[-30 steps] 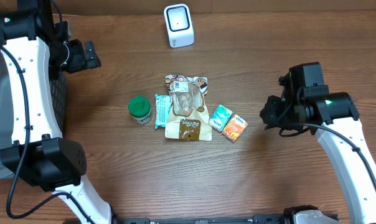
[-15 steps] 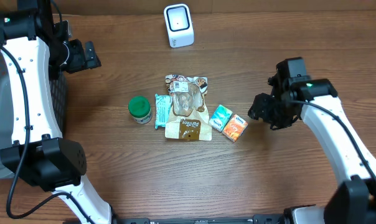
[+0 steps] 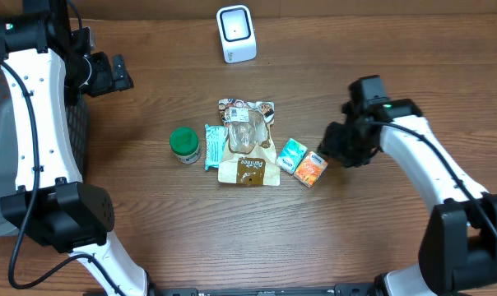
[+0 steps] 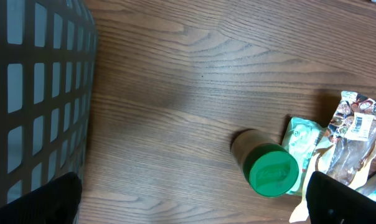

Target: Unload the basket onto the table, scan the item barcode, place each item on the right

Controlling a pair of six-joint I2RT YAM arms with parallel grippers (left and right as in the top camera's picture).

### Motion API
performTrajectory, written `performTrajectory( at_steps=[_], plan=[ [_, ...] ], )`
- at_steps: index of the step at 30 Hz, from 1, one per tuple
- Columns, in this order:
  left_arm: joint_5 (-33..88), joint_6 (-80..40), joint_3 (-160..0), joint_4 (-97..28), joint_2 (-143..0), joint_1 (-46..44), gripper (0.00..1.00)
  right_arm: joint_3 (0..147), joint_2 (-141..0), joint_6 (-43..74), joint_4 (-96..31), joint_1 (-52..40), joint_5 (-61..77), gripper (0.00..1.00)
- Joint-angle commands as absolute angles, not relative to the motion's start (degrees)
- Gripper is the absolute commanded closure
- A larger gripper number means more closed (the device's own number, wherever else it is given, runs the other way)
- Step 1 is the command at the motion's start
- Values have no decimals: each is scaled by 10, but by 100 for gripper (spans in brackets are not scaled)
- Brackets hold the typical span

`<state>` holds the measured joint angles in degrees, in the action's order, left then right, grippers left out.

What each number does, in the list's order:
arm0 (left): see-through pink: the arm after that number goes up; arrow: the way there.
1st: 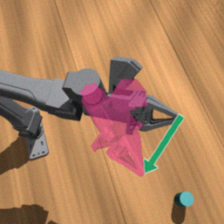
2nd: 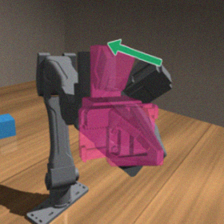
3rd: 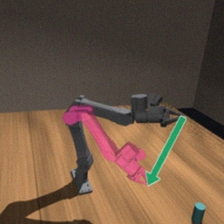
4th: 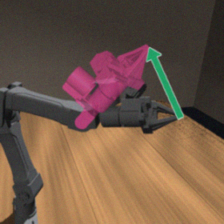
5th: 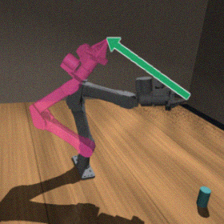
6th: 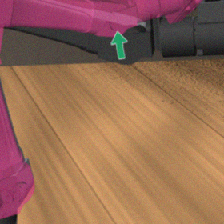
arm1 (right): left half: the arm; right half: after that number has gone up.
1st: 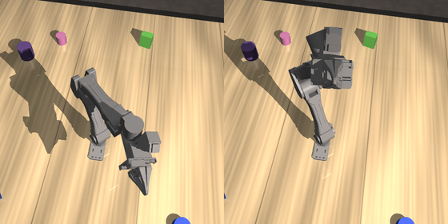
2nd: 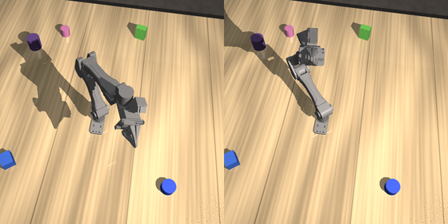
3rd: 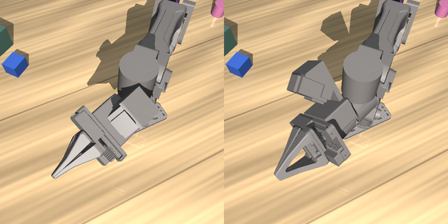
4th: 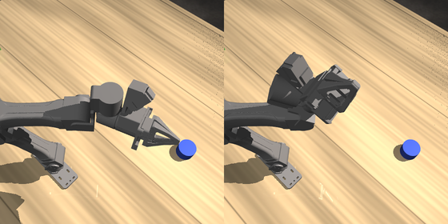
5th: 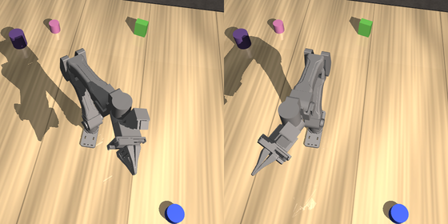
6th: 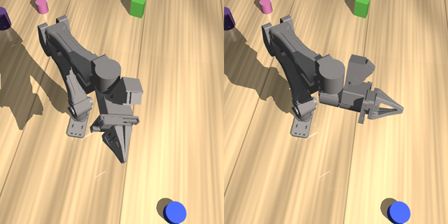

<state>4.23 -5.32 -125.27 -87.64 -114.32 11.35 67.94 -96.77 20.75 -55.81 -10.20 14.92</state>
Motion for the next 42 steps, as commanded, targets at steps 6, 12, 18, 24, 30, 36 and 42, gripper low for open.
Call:
performTrajectory(
  at_steps=[6,12,18,24,30,36,42],
  plan=[
    [39,-38,-1254,-876,-1128,116,1,686,-1009,66,-557,-230,180,53],
    [39,-38,-1254,-876,-1128,116,1,685,-1027,57,-550,-276,151,52],
    [39,-38,-1254,-876,-1128,116,0,685,-1042,58,-543,-277,98,52],
    [39,-38,-1254,-876,-1128,116,1,685,-1043,57,-538,-275,72,49],
    [39,-38,-1254,-876,-1128,116,0,685,-1043,62,-526,-269,65,47],
    [39,-38,-1254,-876,-1128,117,1,686,-1043,48,-534,-255,125,47],
    [39,-38,-1254,-876,-1128,116,0,686,-1043,-51,-569,-276,209,46]
  ],
)
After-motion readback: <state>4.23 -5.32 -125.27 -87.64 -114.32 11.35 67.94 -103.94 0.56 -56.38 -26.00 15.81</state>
